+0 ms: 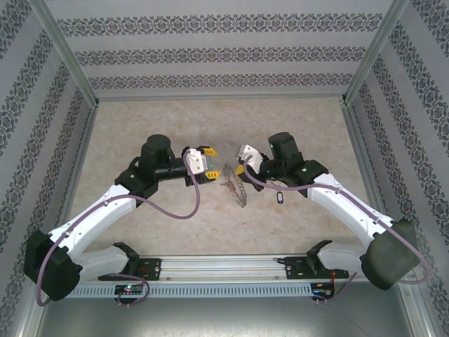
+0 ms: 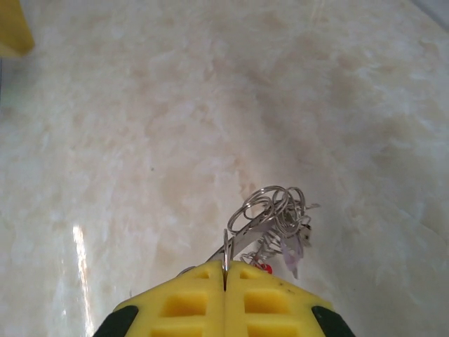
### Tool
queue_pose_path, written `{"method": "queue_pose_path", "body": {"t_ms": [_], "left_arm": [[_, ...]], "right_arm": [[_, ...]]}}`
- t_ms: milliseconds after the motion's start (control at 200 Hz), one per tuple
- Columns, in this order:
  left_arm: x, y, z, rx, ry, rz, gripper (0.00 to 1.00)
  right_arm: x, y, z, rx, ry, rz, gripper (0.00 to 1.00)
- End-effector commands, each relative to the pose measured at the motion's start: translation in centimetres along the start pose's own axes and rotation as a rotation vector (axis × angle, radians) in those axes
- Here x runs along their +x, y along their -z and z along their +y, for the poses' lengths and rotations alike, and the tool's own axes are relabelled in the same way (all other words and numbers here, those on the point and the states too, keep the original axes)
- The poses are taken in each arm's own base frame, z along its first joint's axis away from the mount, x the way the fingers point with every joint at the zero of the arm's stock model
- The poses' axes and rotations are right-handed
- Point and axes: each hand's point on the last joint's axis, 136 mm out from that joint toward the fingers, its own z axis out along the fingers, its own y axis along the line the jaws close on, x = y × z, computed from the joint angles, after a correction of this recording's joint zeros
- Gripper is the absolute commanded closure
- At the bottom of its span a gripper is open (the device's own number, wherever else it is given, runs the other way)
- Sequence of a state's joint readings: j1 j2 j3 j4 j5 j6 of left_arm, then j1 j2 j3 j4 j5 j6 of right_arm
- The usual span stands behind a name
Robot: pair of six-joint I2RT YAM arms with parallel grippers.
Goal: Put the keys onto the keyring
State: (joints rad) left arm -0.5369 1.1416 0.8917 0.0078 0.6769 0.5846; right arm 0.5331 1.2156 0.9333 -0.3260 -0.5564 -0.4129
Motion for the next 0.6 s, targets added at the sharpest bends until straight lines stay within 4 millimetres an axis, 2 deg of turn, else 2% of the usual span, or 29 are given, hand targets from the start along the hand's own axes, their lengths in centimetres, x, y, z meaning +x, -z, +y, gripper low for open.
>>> {"method": "queue_pose_path", "body": {"t_ms": [0,130,205,290,450,595], "left_arm": [[-0.4,-0.3,1.8,-0.049,0.173,0.007,0.53],[0.1,-2.1,0.3,0.091,0.264,-0.012,0.66],[0.1,-2.6,0.0,0.130,0.272,-0.027,0.70],[0.2,-3.1,-0.1,0.149,0.262,-0.024,0.70],[0.4,-3.8,-1.9,0.247,0.222,0.014,0.71],[0.8,-4.0,-1.9,0.245,0.218,0.028,0.71]], "right_arm": [[-3.7,1.5,0.3,0.018,0.008,-0.136,1.00],[-3.9,1.6,0.8,0.004,0.079,-0.160,1.00],[-3.9,1.5,0.8,-0.002,0.084,-0.157,1.00],[-4.1,1.4,0.9,-0.022,0.091,-0.155,1.00],[-4.5,1.2,1.1,-0.039,0.103,-0.173,1.00],[-4.3,1.1,1.5,-0.045,0.144,-0.158,1.00]]}}
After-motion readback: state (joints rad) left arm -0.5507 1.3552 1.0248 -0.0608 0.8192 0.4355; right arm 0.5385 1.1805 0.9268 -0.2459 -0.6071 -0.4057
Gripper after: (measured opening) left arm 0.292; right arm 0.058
